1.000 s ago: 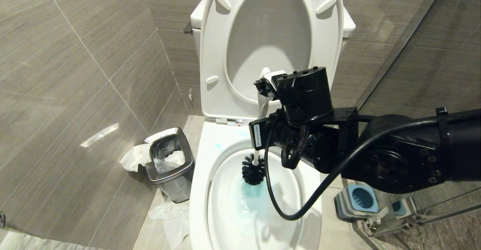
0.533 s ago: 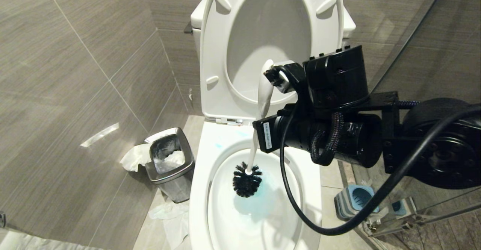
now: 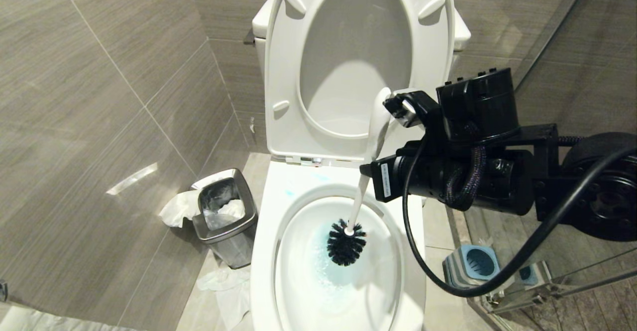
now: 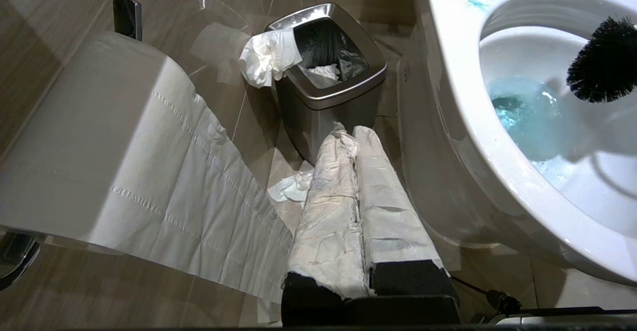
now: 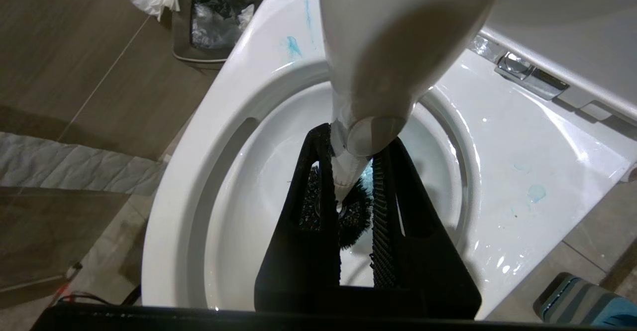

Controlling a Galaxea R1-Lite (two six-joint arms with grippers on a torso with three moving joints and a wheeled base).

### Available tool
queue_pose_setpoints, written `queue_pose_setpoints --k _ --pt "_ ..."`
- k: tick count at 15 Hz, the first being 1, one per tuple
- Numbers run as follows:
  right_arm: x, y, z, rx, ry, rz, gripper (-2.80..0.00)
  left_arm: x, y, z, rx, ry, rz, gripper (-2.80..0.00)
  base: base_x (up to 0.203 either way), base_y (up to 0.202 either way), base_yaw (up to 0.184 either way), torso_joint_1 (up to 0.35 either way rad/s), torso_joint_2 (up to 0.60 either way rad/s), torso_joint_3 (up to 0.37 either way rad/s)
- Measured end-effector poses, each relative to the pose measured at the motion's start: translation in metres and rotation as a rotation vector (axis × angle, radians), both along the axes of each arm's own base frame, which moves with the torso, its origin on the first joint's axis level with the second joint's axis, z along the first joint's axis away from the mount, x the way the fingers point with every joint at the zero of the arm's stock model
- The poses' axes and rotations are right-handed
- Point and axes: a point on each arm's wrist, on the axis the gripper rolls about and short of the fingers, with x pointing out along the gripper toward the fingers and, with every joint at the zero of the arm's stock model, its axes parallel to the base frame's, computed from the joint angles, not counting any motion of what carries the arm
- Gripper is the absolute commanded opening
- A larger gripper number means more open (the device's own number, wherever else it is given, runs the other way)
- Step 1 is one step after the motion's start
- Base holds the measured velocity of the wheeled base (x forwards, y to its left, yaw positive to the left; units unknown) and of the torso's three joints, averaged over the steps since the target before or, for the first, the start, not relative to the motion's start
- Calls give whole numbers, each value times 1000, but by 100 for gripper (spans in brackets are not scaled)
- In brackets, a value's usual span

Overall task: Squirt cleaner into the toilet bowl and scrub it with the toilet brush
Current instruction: Scrub the toilet bowl, then put the toilet brush back

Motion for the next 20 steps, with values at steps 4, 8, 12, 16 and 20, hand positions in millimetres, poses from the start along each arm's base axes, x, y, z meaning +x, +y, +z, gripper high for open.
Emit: queue_pose_setpoints --k 4,8,12,16,20 --pt "3 -8 5 44 8 116 -280 0 0 0 1 0 0 -280 0 0 0 0 0 0" --pt "1 -14 13 31 -35 213 -280 0 0 0 1 0 0 -280 0 0 0 0 0 0" --pt "-3 -28 19 -7 -114 99 -280 0 0 0 1 0 0 -280 0 0 0 0 0 0" --pt "-3 -68 27 -6 -135 -13 -280 0 0 0 0 0 0 -280 0 0 0 0 0 0" --pt "1 -125 40 11 -154 -150 -280 0 0 0 1 0 0 -280 0 0 0 0 0 0"
